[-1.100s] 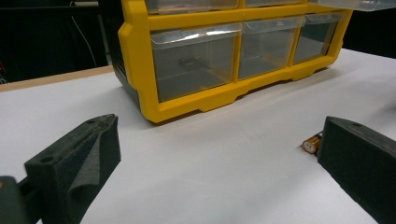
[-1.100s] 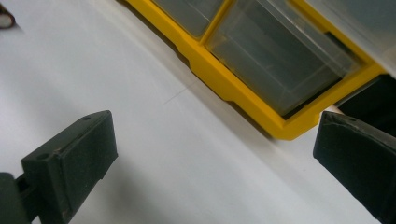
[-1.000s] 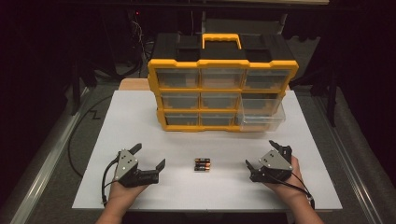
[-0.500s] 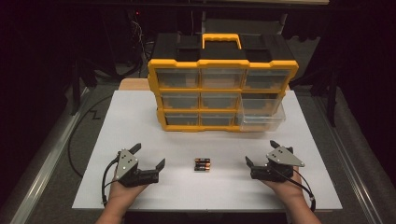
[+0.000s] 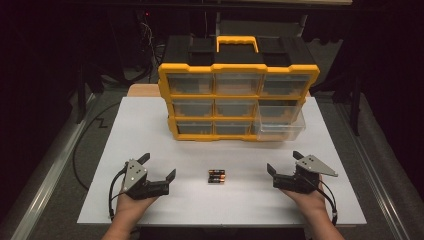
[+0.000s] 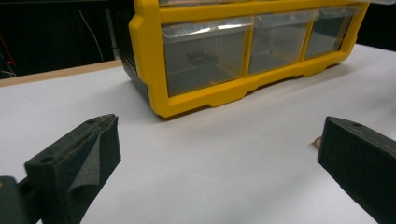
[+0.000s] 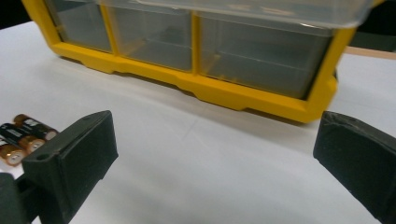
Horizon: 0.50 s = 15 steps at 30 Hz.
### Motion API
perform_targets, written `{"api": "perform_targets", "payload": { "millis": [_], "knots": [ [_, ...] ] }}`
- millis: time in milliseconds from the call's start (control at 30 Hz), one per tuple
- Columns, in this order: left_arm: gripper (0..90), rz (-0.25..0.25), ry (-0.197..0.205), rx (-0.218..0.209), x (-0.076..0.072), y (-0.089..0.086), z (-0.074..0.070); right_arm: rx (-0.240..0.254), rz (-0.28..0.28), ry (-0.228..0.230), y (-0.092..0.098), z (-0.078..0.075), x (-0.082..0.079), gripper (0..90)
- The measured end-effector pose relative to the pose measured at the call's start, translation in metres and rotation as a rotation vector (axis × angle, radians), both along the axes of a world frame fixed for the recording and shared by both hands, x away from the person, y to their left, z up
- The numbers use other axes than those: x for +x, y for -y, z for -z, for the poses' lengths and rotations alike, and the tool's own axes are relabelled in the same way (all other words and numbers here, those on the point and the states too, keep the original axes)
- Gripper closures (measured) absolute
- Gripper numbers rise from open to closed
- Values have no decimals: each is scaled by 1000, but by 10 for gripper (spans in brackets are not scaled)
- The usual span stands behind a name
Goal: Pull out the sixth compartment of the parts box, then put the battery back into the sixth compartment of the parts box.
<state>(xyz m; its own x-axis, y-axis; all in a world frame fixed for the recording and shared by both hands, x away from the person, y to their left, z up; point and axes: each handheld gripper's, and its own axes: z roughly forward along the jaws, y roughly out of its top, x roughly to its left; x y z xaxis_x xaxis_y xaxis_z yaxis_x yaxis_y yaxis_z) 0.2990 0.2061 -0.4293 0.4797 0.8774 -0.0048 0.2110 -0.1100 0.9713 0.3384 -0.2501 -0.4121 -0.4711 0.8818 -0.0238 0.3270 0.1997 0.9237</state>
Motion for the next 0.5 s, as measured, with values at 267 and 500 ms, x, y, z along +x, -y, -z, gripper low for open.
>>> {"api": "perform_targets", "payload": {
  "millis": [267,500],
  "knots": [
    [5,5,5,3,0,-1,-1,-32,0,28,0,-3,-2,10],
    [5,12,-3,7,0,1,0,-95,-7,0,-6,0,0,10]
  ]
}}
